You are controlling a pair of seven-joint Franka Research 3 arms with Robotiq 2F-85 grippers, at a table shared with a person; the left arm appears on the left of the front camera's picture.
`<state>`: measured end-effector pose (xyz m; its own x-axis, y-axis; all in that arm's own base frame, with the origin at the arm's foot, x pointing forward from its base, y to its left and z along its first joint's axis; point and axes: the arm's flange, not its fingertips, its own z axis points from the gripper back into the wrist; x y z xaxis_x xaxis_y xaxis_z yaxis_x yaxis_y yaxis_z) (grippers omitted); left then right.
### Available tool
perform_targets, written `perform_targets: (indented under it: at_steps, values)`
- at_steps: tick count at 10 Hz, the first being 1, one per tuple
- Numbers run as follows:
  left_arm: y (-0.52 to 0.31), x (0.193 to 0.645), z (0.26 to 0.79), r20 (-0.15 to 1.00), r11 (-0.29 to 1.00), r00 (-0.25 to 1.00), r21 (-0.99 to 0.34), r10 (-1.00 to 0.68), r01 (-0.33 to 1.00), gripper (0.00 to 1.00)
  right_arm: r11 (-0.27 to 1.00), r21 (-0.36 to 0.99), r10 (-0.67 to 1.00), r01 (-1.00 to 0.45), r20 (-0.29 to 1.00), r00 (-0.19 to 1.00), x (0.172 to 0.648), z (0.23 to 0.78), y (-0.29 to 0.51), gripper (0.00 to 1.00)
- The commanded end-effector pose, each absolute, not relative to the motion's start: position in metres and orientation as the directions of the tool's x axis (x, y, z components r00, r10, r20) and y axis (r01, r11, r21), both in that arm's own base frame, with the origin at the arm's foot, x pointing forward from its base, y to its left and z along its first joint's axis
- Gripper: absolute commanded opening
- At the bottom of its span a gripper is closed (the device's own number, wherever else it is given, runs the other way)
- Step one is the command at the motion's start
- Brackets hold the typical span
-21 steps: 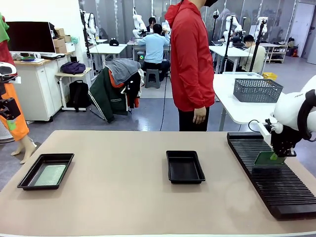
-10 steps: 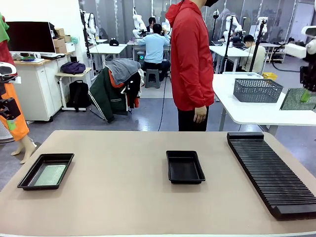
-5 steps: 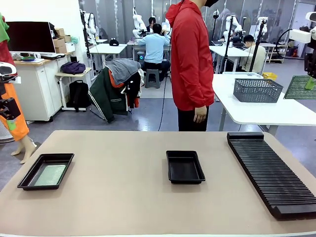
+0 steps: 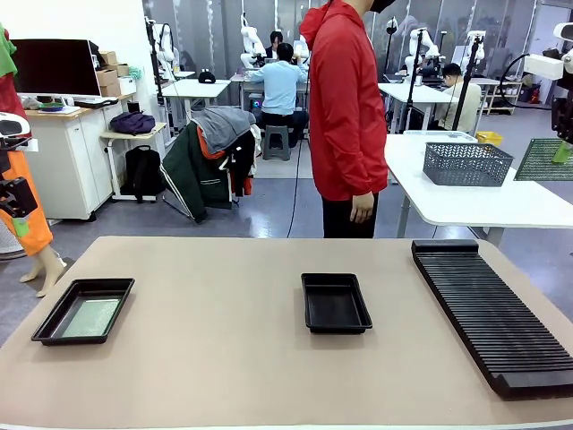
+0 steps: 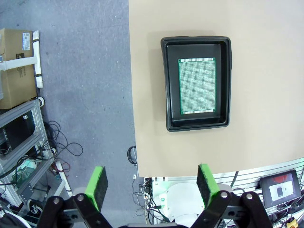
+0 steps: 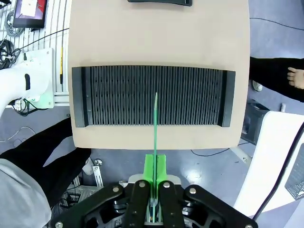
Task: Inspect and transfer BCBs to ESD trays.
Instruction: Pick up the Blank PCB from the PCB Rack and place it in the right ESD tray.
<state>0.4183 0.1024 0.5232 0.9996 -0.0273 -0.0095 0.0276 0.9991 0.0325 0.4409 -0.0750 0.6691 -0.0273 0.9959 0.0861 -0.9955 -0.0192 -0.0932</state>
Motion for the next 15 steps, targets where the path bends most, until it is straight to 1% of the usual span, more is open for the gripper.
perform_targets:
  at_steps: [1,7,8,9,11,12,15]
  values:
    - [0.104,0.419,0.522,-0.005,0.999,1.0,0.034,-0.027,0.027,1.0,-0.02,-0.092,0.996,-0.996,0.088,-0.028,0.438,0.666,-0.074,0.0]
    - [0.104,0.419,0.522,-0.005,0.999,1.0,0.034,-0.027,0.027,1.0,-0.02,-0.092,0.996,-0.996,0.088,-0.028,0.438,0.666,-0.074,0.0]
    - [0.104,0.419,0.522,-0.005,0.999,1.0,0.034,-0.027,0.027,1.0,-0.019,-0.093,0.996,-0.995,0.086,-0.027,0.441,0.669,-0.075,0.02]
    - [0.104,0.419,0.522,-0.005,0.999,1.0,0.034,-0.027,0.027,1.0,0.052,-0.074,0.991,-0.996,0.128,0.042,0.442,0.667,-0.07,0.02]
    - [0.104,0.419,0.522,-0.005,0.999,1.0,0.034,-0.027,0.027,1.0,0.199,0.009,0.965,-0.98,0.174,0.197,0.443,0.662,-0.049,0.02]
    - [0.104,0.419,0.522,-0.005,0.999,1.0,0.034,-0.027,0.027,1.0,0.293,0.078,0.935,-0.953,0.186,0.303,0.443,0.658,-0.033,0.02]
    - [0.104,0.419,0.522,-0.005,0.999,1.0,0.034,-0.027,0.027,1.0,0.512,0.22,0.801,-0.83,0.225,0.554,0.438,0.638,0.014,0.02]
